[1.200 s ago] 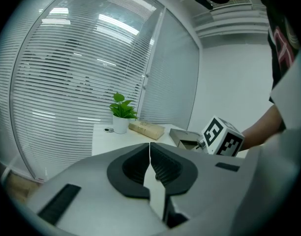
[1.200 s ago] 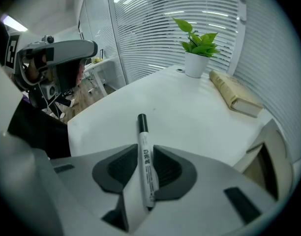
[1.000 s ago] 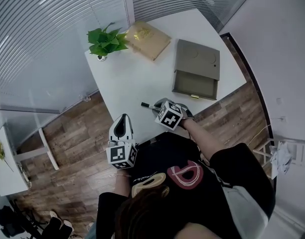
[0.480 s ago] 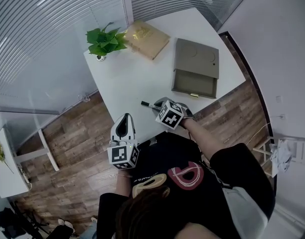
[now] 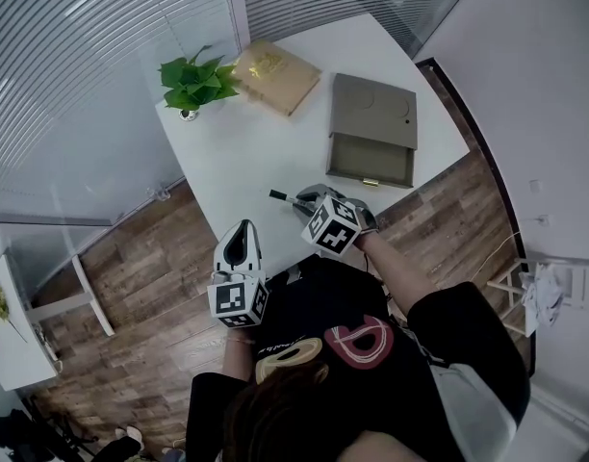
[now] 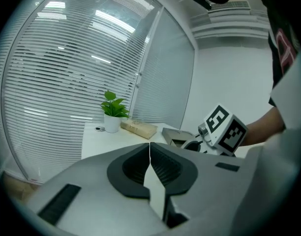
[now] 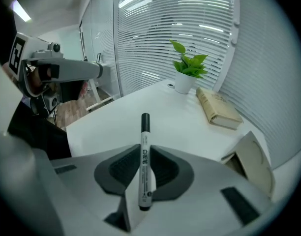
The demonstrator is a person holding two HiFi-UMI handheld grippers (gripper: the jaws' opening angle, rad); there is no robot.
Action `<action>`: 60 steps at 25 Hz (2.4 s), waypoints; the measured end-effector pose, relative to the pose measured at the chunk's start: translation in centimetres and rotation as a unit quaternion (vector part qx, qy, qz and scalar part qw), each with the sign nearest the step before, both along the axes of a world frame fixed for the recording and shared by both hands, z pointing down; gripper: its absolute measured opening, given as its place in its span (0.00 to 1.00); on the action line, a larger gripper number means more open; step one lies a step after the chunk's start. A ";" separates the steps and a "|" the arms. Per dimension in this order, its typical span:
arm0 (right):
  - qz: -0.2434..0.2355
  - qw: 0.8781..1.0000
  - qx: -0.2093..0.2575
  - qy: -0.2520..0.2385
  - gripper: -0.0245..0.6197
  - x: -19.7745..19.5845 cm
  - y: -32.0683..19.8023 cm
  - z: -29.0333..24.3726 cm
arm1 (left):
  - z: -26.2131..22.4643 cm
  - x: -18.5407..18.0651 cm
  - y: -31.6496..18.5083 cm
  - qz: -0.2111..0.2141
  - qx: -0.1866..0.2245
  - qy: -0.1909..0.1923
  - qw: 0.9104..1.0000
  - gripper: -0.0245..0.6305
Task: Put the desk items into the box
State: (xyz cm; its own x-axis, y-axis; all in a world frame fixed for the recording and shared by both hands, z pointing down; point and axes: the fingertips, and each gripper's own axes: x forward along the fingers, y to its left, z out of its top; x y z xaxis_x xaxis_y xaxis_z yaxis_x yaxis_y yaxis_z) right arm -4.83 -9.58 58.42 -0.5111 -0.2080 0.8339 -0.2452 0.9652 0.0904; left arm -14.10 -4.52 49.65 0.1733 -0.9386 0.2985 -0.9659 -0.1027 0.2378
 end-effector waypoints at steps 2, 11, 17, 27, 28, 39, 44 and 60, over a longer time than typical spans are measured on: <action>0.007 1.000 0.004 -0.004 0.15 0.2 -0.2 -0.6 | 0.4 0.4 -0.1 0.007 -0.005 -0.002 1.000 0.07; 0.039 0.999 0.031 0.007 0.15 2.6 -2.2 -2.4 | 0.6 2.2 -1.0 0.040 -0.008 -0.005 0.999 0.07; 0.068 0.997 0.038 0.013 0.15 5.0 -3.6 -2.9 | 0.8 3.7 -1.9 0.059 -0.006 -0.002 0.998 0.06; 0.121 0.990 0.058 0.033 0.15 10.1 -6.7 -3.3 | 0.9 5.7 -3.0 0.076 -0.007 0.002 0.997 0.07; 0.127 0.990 0.057 0.033 0.15 10.6 -7.0 -3.3 | 0.8 6.0 -3.1 0.079 -0.006 0.002 0.997 0.06; 0.169 0.983 0.057 0.040 0.15 14.7 -10.0 -3.1 | 1.3 7.1 -4.6 0.083 -0.012 0.001 0.996 0.06; 0.179 0.981 0.055 0.049 0.15 16.2 -10.9 -3.0 | 1.4 7.3 -5.1 0.080 -0.012 0.002 0.997 0.07; 0.203 0.977 0.035 0.053 0.15 18.1 -12.3 -2.0 | 2.4 6.5 -5.2 0.057 -0.029 0.002 0.998 0.06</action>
